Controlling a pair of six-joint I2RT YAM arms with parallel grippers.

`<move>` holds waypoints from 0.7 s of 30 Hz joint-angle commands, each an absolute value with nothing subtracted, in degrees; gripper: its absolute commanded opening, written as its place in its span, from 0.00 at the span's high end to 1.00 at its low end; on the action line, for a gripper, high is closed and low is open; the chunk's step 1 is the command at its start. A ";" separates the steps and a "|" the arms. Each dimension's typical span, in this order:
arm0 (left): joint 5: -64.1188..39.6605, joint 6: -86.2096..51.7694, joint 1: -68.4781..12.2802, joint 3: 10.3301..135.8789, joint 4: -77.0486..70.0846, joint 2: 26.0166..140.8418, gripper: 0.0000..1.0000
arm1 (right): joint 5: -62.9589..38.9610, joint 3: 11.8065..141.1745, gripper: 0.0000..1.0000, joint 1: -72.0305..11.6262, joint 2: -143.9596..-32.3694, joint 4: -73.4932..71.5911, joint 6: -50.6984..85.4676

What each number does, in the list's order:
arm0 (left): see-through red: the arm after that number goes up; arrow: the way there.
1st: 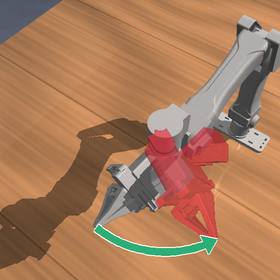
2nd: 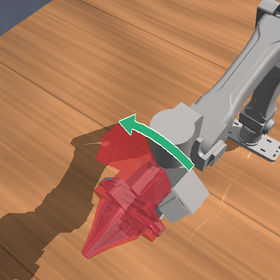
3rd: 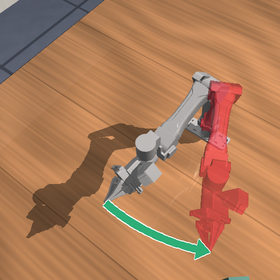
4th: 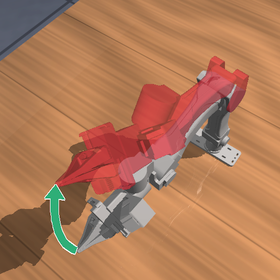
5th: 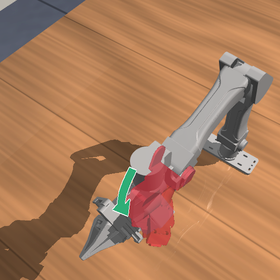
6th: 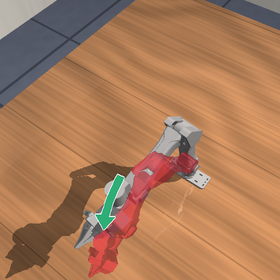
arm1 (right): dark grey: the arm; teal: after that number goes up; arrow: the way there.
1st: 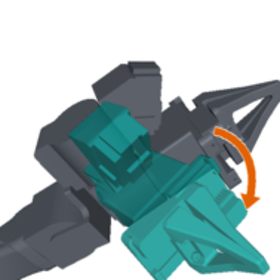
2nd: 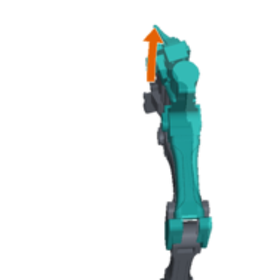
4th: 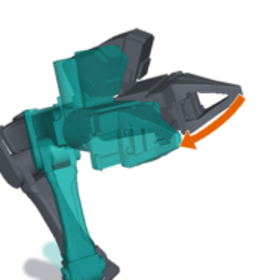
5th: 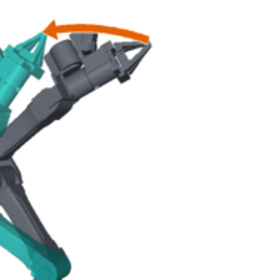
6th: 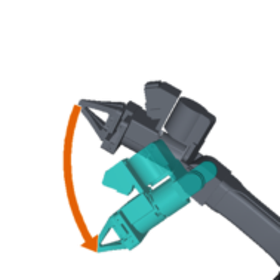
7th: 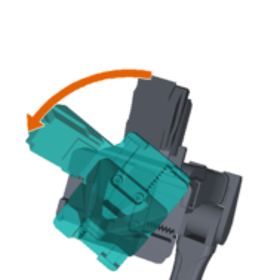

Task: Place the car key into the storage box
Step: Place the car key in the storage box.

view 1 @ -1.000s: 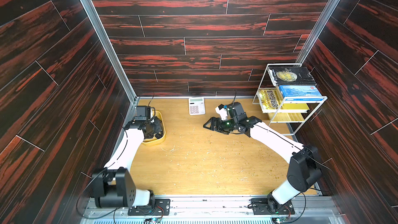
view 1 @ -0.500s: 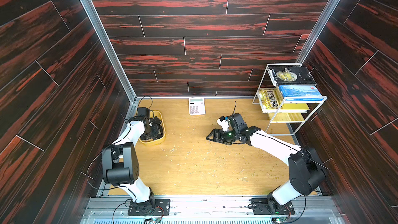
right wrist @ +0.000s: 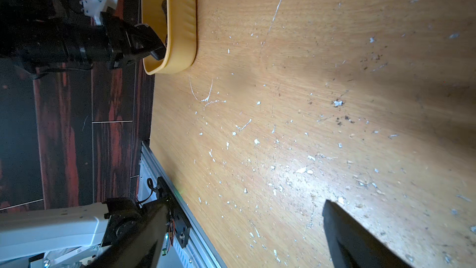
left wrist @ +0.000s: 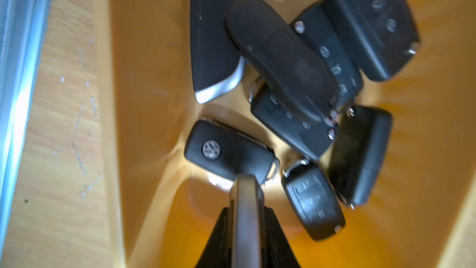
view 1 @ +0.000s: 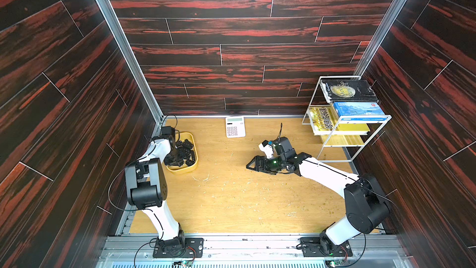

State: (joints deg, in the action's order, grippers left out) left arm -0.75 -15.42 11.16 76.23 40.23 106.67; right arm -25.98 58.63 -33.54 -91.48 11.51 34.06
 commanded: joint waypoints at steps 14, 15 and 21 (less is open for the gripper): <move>-0.44 -15.48 12.74 76.20 41.33 107.00 0.48 | -26.98 56.51 0.01 -33.93 -90.48 10.19 33.88; -0.29 -15.47 12.74 76.29 41.48 107.06 0.43 | -27.02 56.54 0.01 -33.93 -90.57 10.20 33.91; -2.84 -14.94 12.75 76.60 41.48 107.67 0.06 | -27.33 56.48 0.01 -33.93 -90.74 10.18 33.91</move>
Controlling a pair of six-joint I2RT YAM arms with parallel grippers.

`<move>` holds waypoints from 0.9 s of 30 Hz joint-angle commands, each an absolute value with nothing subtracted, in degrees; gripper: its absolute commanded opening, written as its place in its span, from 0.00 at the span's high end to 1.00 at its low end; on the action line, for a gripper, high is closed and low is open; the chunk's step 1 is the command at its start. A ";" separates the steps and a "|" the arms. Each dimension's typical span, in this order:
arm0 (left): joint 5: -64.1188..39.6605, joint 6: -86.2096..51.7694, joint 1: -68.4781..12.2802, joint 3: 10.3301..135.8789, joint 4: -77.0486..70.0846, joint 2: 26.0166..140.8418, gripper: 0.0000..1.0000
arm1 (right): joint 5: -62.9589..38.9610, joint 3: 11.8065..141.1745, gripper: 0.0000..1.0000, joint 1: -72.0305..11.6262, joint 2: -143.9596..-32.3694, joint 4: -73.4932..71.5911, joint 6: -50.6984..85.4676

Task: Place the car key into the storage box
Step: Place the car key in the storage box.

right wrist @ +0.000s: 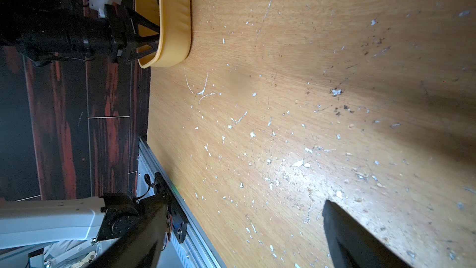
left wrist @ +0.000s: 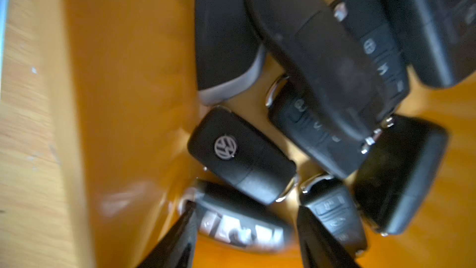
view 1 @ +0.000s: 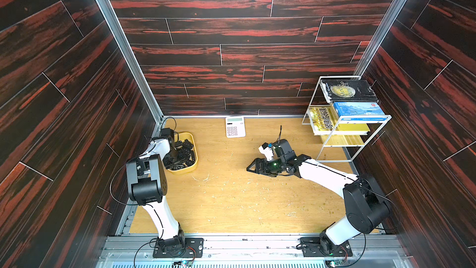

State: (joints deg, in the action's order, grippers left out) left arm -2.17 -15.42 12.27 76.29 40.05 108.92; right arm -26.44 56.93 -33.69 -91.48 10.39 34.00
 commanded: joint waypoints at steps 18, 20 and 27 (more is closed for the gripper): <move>-11.80 -18.28 12.74 78.24 39.09 97.61 0.00 | -27.11 56.50 0.02 -33.93 -91.36 10.24 33.42; -12.74 -19.14 12.74 79.13 39.38 94.91 0.00 | -26.98 57.13 0.02 -33.93 -91.44 10.63 32.56; -10.95 -21.10 12.75 78.27 38.98 83.84 0.00 | -21.20 60.70 0.01 -33.93 -89.91 14.83 26.56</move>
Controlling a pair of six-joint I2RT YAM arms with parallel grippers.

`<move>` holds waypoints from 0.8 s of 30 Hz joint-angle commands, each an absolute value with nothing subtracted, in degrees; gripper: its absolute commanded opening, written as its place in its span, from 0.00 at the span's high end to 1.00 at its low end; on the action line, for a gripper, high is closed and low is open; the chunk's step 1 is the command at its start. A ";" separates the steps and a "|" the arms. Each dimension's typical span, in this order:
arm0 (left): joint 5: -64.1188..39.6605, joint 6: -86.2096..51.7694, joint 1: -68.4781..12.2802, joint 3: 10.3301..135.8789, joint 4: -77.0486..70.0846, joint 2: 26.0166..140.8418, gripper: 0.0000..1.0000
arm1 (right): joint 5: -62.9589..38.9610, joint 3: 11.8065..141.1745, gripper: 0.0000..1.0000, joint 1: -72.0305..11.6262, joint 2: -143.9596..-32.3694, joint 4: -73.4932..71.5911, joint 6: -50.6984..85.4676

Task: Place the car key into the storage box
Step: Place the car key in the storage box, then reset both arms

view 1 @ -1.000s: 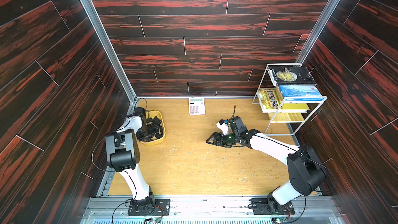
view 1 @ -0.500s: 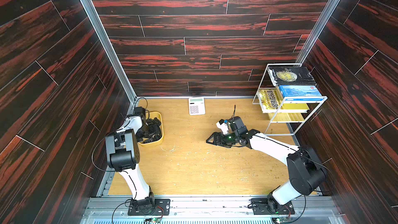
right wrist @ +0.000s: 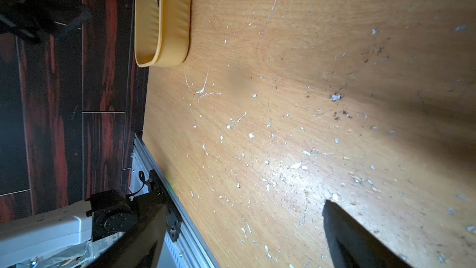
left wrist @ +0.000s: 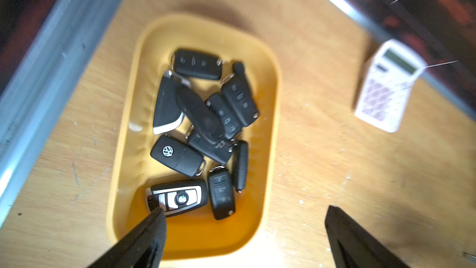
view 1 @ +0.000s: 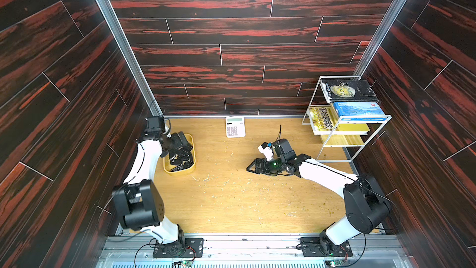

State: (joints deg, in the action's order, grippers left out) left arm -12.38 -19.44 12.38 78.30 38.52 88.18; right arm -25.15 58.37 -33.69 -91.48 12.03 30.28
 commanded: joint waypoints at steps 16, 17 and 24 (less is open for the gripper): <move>-20.54 -13.94 12.74 49.19 3.49 57.98 0.00 | 7.31 69.61 0.01 -33.93 -80.60 24.74 15.65; -17.59 -14.30 12.74 46.74 1.53 56.44 0.00 | 7.56 69.52 0.02 -33.92 -78.91 24.15 13.88; -7.53 -13.47 12.66 35.31 -9.15 56.18 0.00 | 15.15 64.78 0.01 -33.93 -67.68 17.35 6.36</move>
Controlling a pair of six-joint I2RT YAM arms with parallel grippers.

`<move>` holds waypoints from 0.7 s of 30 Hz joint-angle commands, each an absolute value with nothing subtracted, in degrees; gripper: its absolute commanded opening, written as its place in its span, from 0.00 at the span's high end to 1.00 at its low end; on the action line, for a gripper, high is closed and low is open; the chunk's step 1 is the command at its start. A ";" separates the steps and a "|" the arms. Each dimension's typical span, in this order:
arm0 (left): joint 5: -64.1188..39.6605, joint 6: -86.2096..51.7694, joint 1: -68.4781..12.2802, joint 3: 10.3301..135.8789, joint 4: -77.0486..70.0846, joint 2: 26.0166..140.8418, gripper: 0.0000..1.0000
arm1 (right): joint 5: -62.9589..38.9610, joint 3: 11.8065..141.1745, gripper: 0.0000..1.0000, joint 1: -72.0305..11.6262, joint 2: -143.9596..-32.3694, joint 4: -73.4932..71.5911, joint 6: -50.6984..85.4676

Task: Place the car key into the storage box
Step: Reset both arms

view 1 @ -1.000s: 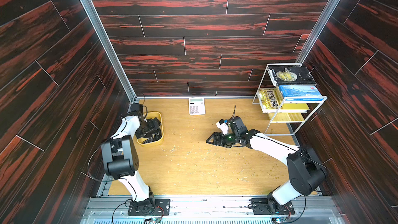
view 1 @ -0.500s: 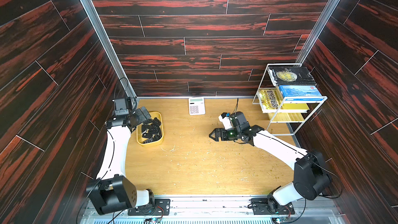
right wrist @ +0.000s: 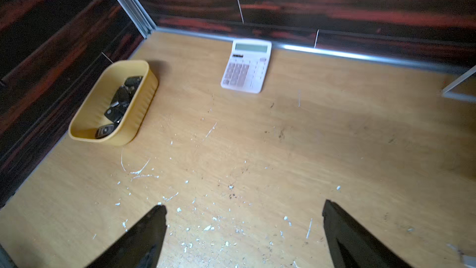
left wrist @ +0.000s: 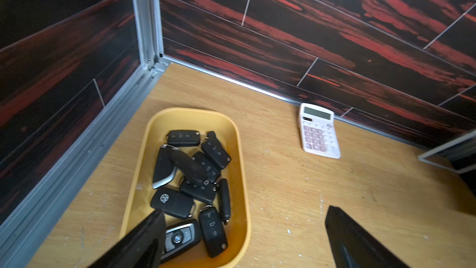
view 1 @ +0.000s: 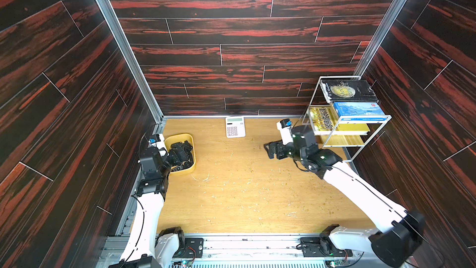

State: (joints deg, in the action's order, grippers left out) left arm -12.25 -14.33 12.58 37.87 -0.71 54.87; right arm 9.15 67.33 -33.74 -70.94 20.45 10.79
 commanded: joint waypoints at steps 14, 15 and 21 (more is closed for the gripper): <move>-5.97 -10.72 12.70 24.87 -35.58 77.44 0.00 | 27.20 39.68 0.01 -33.90 -45.87 -6.63 -2.53; -6.04 -11.15 12.66 24.28 -37.37 78.02 0.00 | 30.19 38.47 0.01 -33.84 -47.22 -7.46 -1.00; -8.12 -11.83 12.62 18.76 -57.83 85.73 0.00 | 34.65 23.09 0.01 -33.75 -49.44 -30.47 -8.13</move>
State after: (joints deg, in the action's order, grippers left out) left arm -7.20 -12.19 12.58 20.93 -44.80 82.96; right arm 29.10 28.40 -33.69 -50.41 -15.03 -3.84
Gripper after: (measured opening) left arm 0.999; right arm 0.985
